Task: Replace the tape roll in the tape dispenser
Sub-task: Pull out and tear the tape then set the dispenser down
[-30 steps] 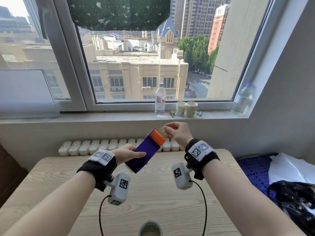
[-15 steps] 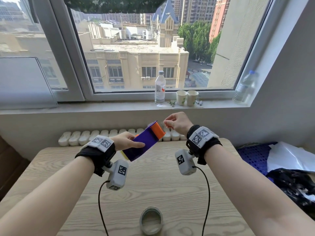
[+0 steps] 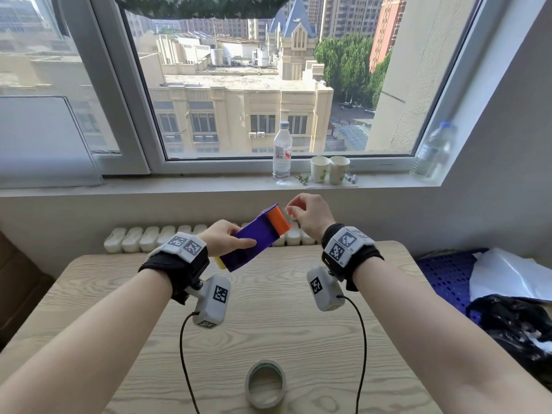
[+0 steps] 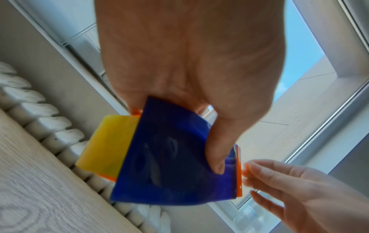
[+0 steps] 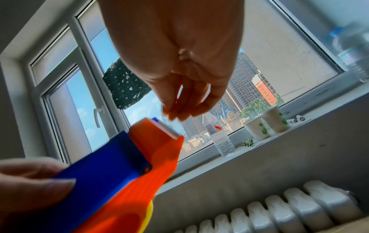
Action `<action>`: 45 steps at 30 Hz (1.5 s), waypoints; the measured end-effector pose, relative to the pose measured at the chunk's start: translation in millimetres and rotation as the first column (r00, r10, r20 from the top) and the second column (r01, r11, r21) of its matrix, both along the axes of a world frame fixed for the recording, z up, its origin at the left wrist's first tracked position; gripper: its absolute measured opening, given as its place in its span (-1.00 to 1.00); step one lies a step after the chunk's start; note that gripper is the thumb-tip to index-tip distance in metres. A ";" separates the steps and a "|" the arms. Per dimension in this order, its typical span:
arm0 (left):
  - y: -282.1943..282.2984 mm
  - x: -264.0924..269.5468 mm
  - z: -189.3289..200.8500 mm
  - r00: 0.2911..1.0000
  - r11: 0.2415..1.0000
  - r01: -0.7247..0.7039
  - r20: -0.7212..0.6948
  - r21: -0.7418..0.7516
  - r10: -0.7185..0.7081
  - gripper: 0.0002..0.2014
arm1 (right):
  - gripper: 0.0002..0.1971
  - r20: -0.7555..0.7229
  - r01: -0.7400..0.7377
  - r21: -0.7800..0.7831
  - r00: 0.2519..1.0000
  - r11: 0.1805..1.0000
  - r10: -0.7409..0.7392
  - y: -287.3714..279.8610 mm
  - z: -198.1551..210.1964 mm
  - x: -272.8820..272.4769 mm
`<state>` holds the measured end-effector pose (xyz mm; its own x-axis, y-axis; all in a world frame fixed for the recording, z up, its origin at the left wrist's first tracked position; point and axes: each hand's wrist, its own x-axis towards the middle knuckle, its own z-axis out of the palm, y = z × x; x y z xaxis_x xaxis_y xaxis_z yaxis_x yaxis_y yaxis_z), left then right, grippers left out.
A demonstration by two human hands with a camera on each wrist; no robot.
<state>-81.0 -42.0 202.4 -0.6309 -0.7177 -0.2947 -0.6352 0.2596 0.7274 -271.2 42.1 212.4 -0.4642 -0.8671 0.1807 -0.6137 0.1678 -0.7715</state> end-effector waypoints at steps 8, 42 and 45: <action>2.1 -5.3 0.7 0.998 0.998 -0.059 -0.002 -0.015 0.059 -0.68 | -0.89 -0.243 -0.039 -0.118 0.970 0.992 0.009 4.6 -11.5 8.6; 23.0 -4.0 -51.3 1.000 0.994 -0.025 0.017 0.104 0.023 -0.85 | -0.86 0.004 -0.021 0.036 1.000 0.999 0.021 16.9 -59.8 14.2; 27.1 -1.4 -66.6 0.996 0.997 -0.014 0.084 0.074 0.007 -0.92 | -0.85 0.003 -0.028 0.082 1.000 0.996 0.028 18.9 -76.5 17.2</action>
<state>-82.4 -14.9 135.8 -0.5944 -0.6982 -0.3991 -0.6970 0.1997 0.6887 -254.0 61.0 135.8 -0.4396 -0.8917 0.1080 -0.6179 0.2130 -0.7569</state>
